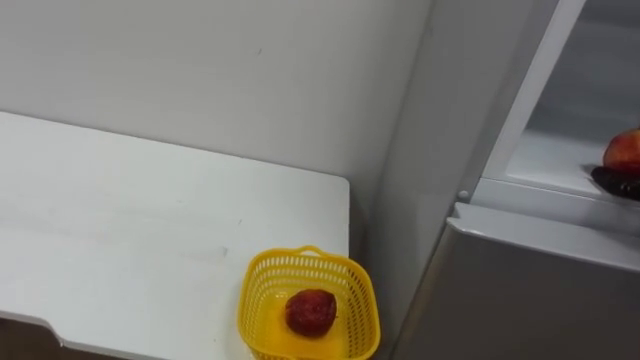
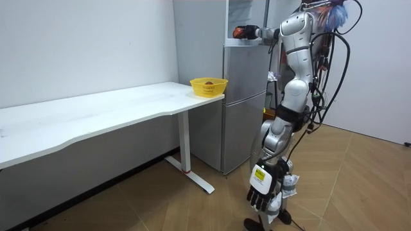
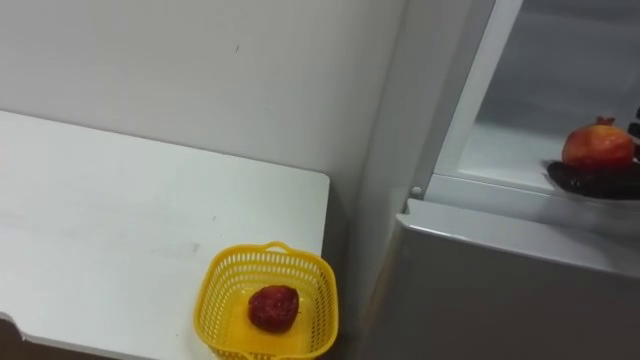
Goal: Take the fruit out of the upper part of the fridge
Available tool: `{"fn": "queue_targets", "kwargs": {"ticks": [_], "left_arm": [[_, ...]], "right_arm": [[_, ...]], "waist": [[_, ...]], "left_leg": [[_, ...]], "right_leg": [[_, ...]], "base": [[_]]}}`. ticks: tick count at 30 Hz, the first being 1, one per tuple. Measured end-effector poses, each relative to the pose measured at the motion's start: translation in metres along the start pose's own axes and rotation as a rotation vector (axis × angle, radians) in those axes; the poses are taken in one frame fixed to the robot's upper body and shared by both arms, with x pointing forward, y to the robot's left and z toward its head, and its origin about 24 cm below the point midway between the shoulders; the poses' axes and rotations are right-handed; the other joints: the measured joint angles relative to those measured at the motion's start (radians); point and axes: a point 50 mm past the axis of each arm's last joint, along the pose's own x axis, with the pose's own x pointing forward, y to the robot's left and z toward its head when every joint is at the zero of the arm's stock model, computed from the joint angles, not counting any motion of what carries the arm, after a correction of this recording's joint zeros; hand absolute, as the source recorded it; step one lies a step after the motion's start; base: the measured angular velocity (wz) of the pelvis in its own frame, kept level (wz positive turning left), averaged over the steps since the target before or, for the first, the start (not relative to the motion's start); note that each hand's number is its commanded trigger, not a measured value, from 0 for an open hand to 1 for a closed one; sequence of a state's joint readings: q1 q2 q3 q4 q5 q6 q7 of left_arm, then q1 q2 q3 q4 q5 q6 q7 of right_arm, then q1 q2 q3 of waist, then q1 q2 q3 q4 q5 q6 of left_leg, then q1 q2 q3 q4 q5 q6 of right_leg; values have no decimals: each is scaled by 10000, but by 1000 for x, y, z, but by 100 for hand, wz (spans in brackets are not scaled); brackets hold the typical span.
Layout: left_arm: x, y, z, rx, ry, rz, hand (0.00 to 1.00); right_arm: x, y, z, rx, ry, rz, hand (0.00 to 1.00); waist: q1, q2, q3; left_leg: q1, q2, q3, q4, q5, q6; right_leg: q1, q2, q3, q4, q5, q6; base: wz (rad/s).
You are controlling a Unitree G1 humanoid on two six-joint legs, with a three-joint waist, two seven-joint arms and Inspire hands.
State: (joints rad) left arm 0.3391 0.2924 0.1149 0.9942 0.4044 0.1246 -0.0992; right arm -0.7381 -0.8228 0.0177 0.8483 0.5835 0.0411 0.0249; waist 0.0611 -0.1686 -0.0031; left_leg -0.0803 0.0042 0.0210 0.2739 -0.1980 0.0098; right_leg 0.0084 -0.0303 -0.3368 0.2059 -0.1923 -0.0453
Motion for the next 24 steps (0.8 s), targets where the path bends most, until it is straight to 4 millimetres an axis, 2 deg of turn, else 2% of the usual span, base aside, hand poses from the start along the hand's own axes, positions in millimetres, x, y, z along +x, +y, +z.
{"fn": "queue_targets", "kwargs": {"ticks": [1,2,3,4,16,24], "left_arm": [[0,0,0,0,0,0,0],[0,0,0,-2,-9,5,0],[0,0,0,0,-17,11,0],[0,0,0,1,-16,11,0],[1,3,5,14,-130,74,0],[1,3,7,15,-144,101,0]], "right_arm": [[0,0,0,3,-1,3,2],[0,0,0,11,-22,0,53],[0,-1,1,-3,-76,-11,87],[0,-1,2,-6,-91,-13,100],[0,0,4,-94,-270,1,100],[2,1,13,7,-660,-127,100]], "waist": [[-3,2,1],[-10,2,1],[-9,2,1],[-9,2,1],[7,53,37],[10,127,50]], "left_leg": [[-5,0,0,1,0,0],[-31,0,-4,5,0,0],[-65,0,-7,8,2,-3],[-73,0,-7,8,3,-4],[-110,1,-25,21,3,-4],[-123,0,-24,6,11,-16]], "right_leg": [[0,0,-6,-2,0,0],[-15,-4,-33,-3,-1,-1],[-47,-8,-46,-2,0,-3],[-55,-9,-49,-3,2,-7],[-83,-8,-72,-6,5,-10],[-103,5,-91,-11,7,-14]], "base": [[0],[0],[0],[0],[0],[0]]}}
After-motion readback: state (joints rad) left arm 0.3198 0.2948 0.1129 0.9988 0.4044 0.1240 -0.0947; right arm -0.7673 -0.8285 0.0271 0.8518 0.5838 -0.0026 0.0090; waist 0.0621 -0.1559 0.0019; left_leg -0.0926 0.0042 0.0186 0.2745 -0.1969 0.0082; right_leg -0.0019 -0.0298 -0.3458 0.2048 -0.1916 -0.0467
